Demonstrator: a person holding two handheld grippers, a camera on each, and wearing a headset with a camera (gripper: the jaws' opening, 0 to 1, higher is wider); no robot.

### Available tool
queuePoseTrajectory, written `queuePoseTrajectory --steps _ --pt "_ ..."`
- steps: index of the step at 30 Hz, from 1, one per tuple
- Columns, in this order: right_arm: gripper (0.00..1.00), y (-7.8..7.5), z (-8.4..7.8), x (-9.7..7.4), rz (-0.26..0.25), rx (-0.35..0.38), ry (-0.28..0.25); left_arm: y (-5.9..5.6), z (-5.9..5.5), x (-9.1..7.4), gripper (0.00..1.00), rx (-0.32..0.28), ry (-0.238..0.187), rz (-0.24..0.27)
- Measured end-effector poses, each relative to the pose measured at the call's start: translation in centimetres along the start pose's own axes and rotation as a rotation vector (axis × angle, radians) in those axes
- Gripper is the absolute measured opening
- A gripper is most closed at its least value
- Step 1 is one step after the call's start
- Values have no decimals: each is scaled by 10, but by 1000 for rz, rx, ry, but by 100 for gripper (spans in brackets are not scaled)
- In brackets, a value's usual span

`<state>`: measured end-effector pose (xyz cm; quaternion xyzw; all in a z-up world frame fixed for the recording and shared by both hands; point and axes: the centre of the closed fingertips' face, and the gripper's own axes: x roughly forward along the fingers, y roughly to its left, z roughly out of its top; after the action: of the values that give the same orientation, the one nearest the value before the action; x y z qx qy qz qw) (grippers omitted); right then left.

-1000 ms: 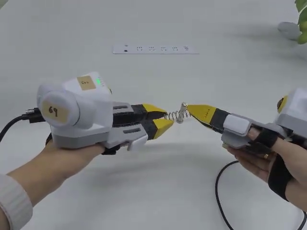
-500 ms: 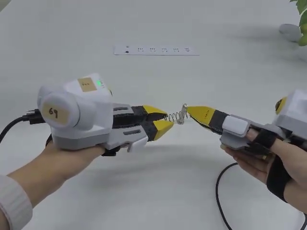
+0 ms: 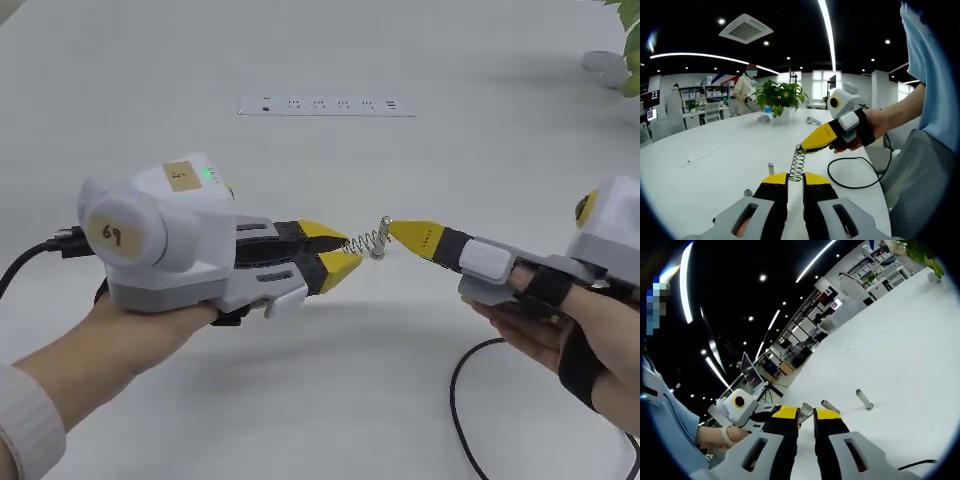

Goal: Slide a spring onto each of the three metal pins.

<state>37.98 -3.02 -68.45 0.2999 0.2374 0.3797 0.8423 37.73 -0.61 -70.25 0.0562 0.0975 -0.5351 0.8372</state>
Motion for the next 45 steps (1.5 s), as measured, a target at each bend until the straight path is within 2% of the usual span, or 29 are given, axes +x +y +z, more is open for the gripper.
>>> queuePoseTrajectory --steps 1,3,5,7,8,16,23,37,45 --pt "9 1 2 1 -5 -52 11 0 0 0 3 1 3 1" --pt "8 9 5 2 -3 -90 16 0 -3 0 3 10 14 1" --pt "8 11 5 4 -19 -169 50 -1 -2 0 3 9 13 -3" --pt "8 14 4 6 -23 -200 76 -1 -3 0 2 15 16 0" --pt "8 16 4 8 -24 -244 88 2 -3 0 2 7 17 6" --pt "8 23 6 13 -52 -420 141 5 -1 -3 2 16 16 13" --pt "8 32 2 18 -66 -633 238 2 -3 -3 2 21 28 6" --pt "8 36 -6 24 -60 -829 327 -3 -4 -3 2 26 37 -6" --pt "8 37 -4 24 -57 -857 342 -6 -4 -5 2 29 32 -7"
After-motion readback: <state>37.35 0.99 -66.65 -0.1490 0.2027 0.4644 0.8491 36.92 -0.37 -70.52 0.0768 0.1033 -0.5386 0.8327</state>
